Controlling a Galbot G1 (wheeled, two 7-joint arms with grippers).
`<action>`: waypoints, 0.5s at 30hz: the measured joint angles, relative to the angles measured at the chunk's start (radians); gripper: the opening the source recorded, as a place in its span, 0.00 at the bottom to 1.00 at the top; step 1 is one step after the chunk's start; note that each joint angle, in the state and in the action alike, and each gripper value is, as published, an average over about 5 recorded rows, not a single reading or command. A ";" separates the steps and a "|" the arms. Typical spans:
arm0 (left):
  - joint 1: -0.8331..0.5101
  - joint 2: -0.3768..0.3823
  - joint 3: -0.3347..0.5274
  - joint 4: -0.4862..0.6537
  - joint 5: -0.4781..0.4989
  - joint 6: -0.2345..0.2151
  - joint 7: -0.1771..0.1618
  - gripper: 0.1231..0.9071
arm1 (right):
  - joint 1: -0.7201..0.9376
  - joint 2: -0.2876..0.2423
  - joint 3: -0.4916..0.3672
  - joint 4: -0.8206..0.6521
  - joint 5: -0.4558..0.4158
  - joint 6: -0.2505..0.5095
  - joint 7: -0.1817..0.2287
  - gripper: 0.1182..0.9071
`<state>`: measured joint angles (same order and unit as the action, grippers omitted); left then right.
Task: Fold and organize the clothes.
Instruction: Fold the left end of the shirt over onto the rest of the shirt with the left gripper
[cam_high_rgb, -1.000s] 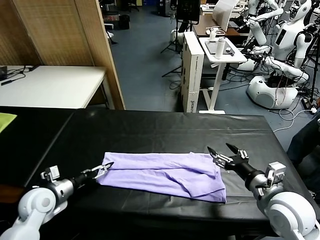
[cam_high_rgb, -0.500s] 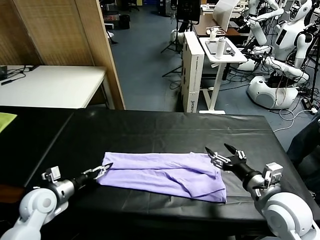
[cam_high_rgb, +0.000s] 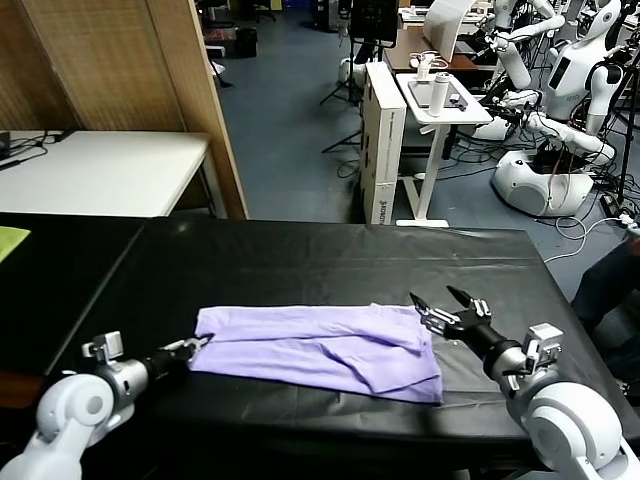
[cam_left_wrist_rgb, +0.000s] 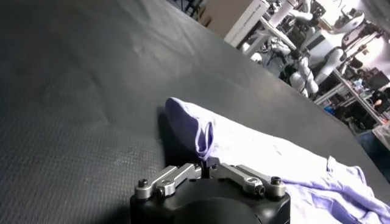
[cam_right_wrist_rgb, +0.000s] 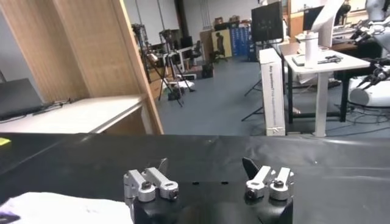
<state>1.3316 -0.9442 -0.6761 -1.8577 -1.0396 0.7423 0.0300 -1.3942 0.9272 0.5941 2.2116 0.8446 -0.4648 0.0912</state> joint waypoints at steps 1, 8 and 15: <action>0.005 0.011 -0.012 -0.002 0.001 0.000 -0.004 0.06 | 0.000 0.003 -0.001 -0.003 -0.003 0.000 0.000 1.00; 0.056 0.122 -0.129 0.000 -0.017 -0.003 -0.028 0.06 | -0.008 0.026 -0.009 -0.017 -0.017 0.002 0.000 1.00; 0.106 0.158 -0.217 -0.057 -0.058 -0.004 -0.085 0.06 | -0.024 0.031 0.006 -0.007 -0.029 0.022 -0.011 1.00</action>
<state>1.4375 -0.7859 -0.8936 -1.9142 -1.0977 0.7382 -0.0550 -1.4185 0.9580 0.6003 2.2042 0.8158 -0.4431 0.0800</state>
